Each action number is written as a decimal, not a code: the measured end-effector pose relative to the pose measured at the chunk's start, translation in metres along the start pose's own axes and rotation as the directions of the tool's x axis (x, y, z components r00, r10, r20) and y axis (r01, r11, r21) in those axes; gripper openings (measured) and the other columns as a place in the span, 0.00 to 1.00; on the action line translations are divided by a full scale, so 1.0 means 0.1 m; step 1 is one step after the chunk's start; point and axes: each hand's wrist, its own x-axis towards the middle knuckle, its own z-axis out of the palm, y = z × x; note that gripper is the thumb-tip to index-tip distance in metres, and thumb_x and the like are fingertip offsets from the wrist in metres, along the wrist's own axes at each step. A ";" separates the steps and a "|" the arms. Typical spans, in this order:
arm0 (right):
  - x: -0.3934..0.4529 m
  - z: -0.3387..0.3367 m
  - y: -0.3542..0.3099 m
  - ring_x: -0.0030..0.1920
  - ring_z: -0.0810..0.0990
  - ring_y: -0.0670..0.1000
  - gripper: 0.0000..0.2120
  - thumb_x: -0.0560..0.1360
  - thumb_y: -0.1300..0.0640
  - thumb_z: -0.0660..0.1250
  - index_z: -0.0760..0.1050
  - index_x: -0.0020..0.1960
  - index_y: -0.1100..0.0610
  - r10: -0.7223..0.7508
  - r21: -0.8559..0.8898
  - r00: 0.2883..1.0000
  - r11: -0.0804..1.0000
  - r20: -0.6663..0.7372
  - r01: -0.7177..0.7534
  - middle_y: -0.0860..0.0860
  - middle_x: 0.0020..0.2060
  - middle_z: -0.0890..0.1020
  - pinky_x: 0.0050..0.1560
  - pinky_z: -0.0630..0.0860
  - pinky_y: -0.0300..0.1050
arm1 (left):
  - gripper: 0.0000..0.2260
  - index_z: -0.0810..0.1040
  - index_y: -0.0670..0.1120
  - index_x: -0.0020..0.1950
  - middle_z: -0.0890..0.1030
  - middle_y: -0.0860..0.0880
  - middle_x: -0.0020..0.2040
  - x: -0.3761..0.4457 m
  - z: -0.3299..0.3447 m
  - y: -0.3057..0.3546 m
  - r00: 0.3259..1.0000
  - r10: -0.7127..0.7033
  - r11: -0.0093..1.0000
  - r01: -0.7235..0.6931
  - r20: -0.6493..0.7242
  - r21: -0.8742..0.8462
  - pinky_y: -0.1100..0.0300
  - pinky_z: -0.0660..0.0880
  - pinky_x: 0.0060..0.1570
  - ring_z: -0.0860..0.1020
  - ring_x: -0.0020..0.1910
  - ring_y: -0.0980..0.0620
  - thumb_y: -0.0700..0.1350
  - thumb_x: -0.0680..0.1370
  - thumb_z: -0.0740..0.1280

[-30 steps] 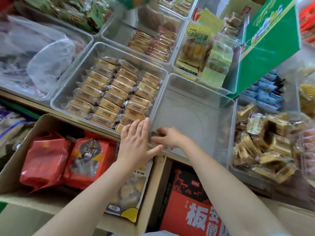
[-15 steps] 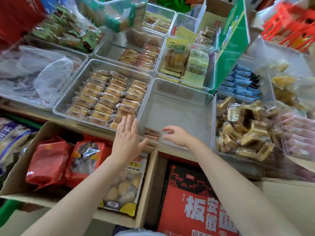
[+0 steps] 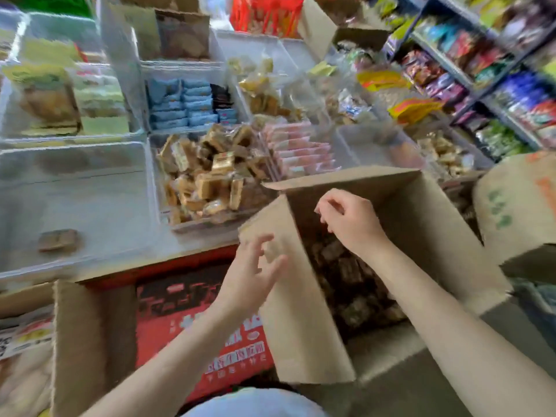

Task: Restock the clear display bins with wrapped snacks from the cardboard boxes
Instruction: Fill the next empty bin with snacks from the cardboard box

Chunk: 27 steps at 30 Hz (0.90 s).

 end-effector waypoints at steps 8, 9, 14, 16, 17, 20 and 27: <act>0.34 0.31 1.39 0.52 0.81 0.54 0.06 0.79 0.54 0.64 0.79 0.52 0.53 0.140 -0.431 0.810 0.890 0.570 0.149 0.51 0.49 0.81 0.52 0.78 0.47 | 0.40 0.58 0.60 0.79 0.68 0.55 0.76 0.26 0.78 0.20 0.985 -0.090 0.955 0.043 -0.149 -0.292 0.42 0.66 0.73 0.66 0.75 0.53 0.50 0.69 0.69; 0.37 0.45 1.50 0.54 0.81 0.55 0.07 0.79 0.54 0.64 0.79 0.54 0.52 0.164 -0.454 0.770 0.873 0.617 0.177 0.52 0.50 0.81 0.54 0.78 0.48 | 0.39 0.58 0.59 0.80 0.68 0.54 0.76 0.25 0.78 0.20 0.983 -0.104 0.945 0.050 -0.152 -0.322 0.42 0.66 0.73 0.66 0.75 0.53 0.48 0.70 0.68; 0.29 1.19 1.93 0.64 0.77 0.59 0.18 0.80 0.57 0.65 0.73 0.69 0.58 0.193 -0.457 0.600 0.829 0.776 0.324 0.58 0.64 0.77 0.62 0.74 0.51 | 0.37 0.59 0.63 0.79 0.68 0.57 0.76 0.23 0.80 0.22 0.977 -0.143 0.931 0.078 -0.161 -0.356 0.41 0.65 0.73 0.66 0.75 0.54 0.51 0.71 0.68; 0.18 1.48 2.10 0.68 0.73 0.61 0.22 0.82 0.54 0.63 0.67 0.74 0.57 0.220 -0.488 0.516 0.735 0.828 0.470 0.58 0.69 0.73 0.66 0.72 0.54 | 0.36 0.60 0.63 0.78 0.69 0.59 0.75 0.22 0.83 0.26 0.975 -0.148 0.926 0.077 -0.168 -0.369 0.42 0.66 0.74 0.67 0.75 0.55 0.50 0.72 0.68; 0.14 1.64 2.22 0.69 0.72 0.62 0.23 0.82 0.53 0.61 0.65 0.76 0.56 0.231 -0.509 0.503 0.678 0.833 0.530 0.58 0.71 0.71 0.67 0.70 0.56 | 0.36 0.59 0.62 0.78 0.69 0.59 0.75 0.23 0.84 0.27 0.974 -0.154 0.923 0.081 -0.168 -0.376 0.43 0.66 0.74 0.67 0.75 0.56 0.50 0.72 0.68; 0.08 1.83 2.34 0.65 0.75 0.62 0.19 0.82 0.53 0.59 0.69 0.72 0.56 0.246 -0.550 0.549 0.668 0.799 0.501 0.58 0.69 0.74 0.65 0.73 0.57 | 0.39 0.56 0.60 0.81 0.65 0.59 0.77 0.23 0.85 0.27 0.969 -0.174 0.925 0.100 -0.176 -0.366 0.46 0.64 0.75 0.65 0.75 0.60 0.50 0.72 0.68; 0.59 0.68 1.61 0.47 0.83 0.54 0.15 0.80 0.50 0.59 0.75 0.60 0.58 0.113 0.246 0.440 0.694 0.891 -0.677 0.57 0.50 0.83 0.49 0.77 0.48 | 0.37 0.57 0.66 0.78 0.70 0.59 0.74 0.23 0.85 0.20 0.965 -0.203 0.915 0.125 -0.169 -0.384 0.47 0.71 0.70 0.71 0.71 0.56 0.52 0.72 0.69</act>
